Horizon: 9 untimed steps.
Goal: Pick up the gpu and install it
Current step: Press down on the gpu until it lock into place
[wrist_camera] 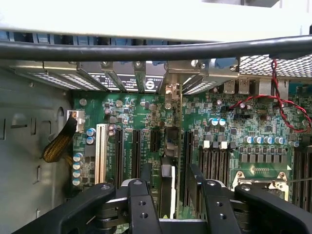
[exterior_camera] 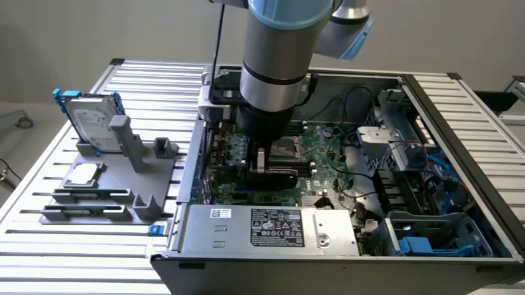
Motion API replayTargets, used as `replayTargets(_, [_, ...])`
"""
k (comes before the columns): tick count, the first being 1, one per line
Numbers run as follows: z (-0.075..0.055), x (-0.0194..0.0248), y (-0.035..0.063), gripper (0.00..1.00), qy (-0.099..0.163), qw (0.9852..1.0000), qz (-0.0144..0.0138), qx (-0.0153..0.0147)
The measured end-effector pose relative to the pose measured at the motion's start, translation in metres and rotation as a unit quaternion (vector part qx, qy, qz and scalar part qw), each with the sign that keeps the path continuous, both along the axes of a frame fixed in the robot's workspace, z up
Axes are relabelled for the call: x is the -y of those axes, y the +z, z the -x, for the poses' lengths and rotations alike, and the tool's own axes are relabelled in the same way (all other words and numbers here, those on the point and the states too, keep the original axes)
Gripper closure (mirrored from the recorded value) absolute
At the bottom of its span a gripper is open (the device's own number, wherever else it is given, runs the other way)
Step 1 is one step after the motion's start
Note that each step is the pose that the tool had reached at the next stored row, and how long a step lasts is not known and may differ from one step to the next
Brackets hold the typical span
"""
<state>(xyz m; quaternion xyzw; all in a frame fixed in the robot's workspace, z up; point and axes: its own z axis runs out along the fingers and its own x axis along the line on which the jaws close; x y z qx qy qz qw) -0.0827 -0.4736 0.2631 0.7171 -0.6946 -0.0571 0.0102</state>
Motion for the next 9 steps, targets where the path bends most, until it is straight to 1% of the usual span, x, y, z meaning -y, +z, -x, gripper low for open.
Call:
replayTargets(2, [0.0000,0.0000,-0.0004,0.59,0.000,1.0000,0.0000,0.0000])
replayTargets(3, [0.0000,0.0000,-0.0006,0.67,0.000,1.0000,0.0000,0.0000])
replayTargets(9, [0.0000,0.0000,-0.0010,0.67,0.000,1.0000,0.0000,0.0000])
